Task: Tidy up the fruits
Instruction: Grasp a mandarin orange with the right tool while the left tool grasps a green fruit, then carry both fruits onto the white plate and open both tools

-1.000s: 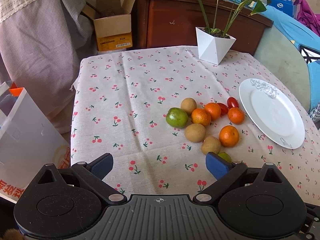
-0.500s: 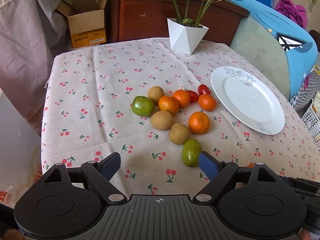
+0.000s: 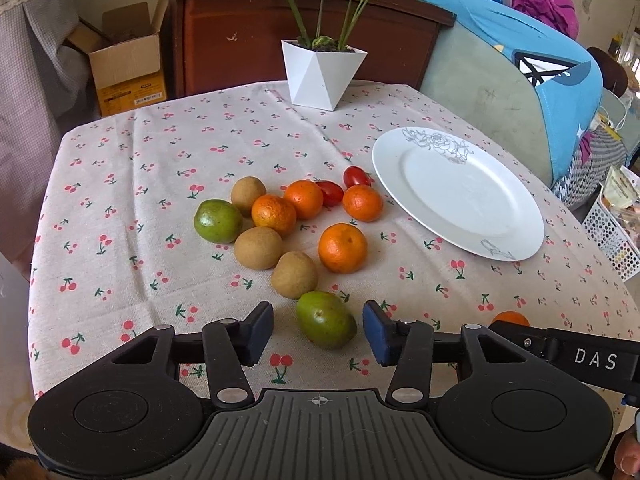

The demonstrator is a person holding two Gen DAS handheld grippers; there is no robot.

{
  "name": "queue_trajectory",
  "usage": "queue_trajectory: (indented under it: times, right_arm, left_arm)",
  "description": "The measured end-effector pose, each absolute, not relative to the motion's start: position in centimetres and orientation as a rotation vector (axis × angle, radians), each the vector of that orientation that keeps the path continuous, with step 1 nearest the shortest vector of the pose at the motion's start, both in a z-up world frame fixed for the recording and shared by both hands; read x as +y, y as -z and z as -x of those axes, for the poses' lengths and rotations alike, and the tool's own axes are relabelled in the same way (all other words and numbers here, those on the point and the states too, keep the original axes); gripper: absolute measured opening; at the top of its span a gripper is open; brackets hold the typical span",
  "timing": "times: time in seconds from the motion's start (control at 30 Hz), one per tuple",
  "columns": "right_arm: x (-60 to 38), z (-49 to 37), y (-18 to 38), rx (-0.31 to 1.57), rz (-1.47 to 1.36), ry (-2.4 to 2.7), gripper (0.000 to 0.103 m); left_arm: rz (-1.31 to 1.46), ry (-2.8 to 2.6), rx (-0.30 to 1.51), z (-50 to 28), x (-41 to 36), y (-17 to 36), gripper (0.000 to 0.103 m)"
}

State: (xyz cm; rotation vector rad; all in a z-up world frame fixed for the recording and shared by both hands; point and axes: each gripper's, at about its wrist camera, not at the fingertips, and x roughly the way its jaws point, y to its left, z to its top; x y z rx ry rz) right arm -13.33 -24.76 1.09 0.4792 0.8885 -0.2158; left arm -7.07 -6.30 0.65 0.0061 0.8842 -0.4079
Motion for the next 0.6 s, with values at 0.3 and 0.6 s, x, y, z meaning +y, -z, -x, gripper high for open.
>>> queue_trajectory:
  times: [0.3, 0.6]
  right_arm:
    - [-24.6, 13.1, -1.0, 0.89, -0.48, 0.206, 0.032]
    - [-25.5, 12.9, -1.9, 0.825, -0.53, 0.205, 0.032]
  left_arm:
    - [0.025, 0.426, 0.872, 7.3, -5.9, -0.4, 0.029]
    - [0.073, 0.467, 0.8, 6.9, -6.5, -2.4, 0.029]
